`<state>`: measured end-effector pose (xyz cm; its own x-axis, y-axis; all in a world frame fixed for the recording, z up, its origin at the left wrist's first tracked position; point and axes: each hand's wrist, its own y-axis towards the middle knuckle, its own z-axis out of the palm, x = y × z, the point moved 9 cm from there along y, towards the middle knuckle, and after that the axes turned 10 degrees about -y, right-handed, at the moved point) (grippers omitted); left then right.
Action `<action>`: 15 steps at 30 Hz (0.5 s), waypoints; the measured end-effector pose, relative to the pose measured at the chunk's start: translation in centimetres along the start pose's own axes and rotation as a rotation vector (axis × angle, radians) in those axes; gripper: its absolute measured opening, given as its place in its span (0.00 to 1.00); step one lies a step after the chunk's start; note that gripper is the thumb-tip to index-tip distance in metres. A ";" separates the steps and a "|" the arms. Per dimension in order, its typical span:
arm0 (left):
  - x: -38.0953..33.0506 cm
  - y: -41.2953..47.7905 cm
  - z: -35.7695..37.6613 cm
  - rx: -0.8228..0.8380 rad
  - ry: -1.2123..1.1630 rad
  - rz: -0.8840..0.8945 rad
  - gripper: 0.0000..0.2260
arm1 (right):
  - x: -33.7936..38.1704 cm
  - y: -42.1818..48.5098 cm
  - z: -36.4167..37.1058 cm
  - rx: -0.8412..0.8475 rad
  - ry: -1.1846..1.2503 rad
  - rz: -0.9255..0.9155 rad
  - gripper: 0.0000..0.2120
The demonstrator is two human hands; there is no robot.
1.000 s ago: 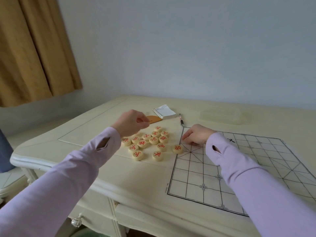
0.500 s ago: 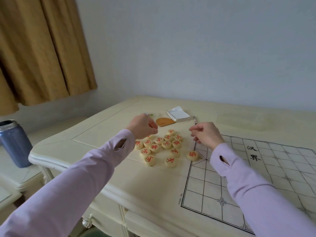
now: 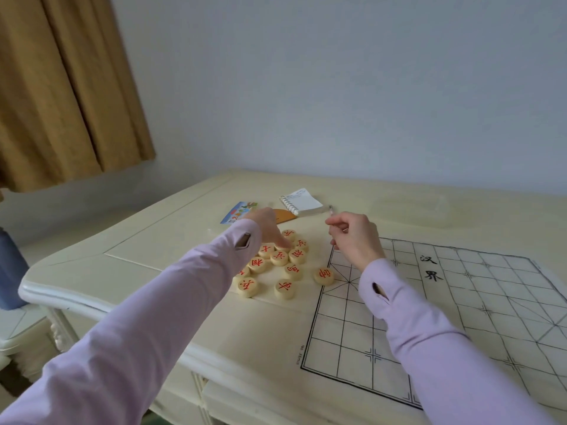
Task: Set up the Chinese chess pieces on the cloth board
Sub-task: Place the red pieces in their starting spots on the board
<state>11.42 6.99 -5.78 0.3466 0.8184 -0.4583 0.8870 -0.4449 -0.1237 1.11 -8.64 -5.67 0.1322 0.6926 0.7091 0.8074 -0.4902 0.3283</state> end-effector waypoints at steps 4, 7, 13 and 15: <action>-0.3 -0.2 0.3 0.018 0.001 -0.006 0.24 | 0.4 0.1 -0.2 -0.010 0.024 -0.014 0.11; -0.1 -0.3 0.4 0.024 -0.027 -0.013 0.22 | 0.6 -0.1 -0.4 -0.009 0.056 -0.023 0.10; -1.7 -0.8 -1.5 -0.148 -0.455 0.097 0.12 | 1.1 -0.5 0.1 0.127 0.297 0.037 0.08; -3.2 -1.2 -1.2 -0.126 -0.596 0.160 0.09 | 1.1 -0.8 0.7 0.216 0.444 0.088 0.09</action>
<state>9.68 5.36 -3.12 0.2810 0.3859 -0.8787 0.8796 -0.4697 0.0750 0.98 -7.08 -5.55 -0.0145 0.3384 0.9409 0.9108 -0.3837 0.1520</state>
